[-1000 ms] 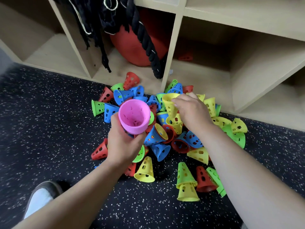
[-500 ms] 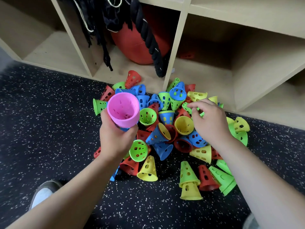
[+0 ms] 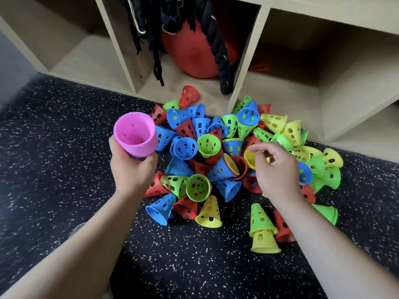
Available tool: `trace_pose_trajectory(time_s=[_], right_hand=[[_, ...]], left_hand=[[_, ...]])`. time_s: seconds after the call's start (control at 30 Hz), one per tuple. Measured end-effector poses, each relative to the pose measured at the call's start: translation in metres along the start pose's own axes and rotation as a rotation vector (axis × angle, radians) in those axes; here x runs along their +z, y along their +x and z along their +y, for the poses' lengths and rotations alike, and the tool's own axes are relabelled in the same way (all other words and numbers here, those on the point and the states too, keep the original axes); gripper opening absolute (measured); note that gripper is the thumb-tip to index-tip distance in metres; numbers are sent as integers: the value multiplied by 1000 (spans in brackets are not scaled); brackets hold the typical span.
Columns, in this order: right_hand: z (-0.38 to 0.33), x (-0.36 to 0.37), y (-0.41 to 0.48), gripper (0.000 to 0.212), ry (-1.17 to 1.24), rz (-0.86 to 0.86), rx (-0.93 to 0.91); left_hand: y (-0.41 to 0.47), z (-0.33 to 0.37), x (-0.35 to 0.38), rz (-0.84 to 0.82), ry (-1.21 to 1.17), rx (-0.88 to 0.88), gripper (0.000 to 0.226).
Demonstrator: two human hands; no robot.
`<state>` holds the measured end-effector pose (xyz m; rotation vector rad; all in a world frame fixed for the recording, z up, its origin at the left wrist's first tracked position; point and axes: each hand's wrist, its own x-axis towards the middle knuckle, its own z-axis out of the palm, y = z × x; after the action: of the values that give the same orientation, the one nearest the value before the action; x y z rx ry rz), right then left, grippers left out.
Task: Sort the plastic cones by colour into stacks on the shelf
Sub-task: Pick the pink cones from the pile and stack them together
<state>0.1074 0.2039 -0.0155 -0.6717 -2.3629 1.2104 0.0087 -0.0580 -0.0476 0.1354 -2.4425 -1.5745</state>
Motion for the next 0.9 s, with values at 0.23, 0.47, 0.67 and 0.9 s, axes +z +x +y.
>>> trace_pose_trajectory(time_s=[0.23, 0.47, 0.67, 0.9], right_hand=[[-5, -1, 4, 25, 13, 24, 6], [-6, 0, 2, 25, 51, 37, -12], [-1, -39, 3, 28, 140, 183, 79], [19, -84, 6, 33, 250, 299, 44]], left_hand=[[16, -6, -20, 86, -7, -19, 62], [14, -22, -29, 120, 20, -93, 68], [-2, -20, -10, 53, 56, -61, 67], [-27, 0, 21, -95, 96, -12, 69]])
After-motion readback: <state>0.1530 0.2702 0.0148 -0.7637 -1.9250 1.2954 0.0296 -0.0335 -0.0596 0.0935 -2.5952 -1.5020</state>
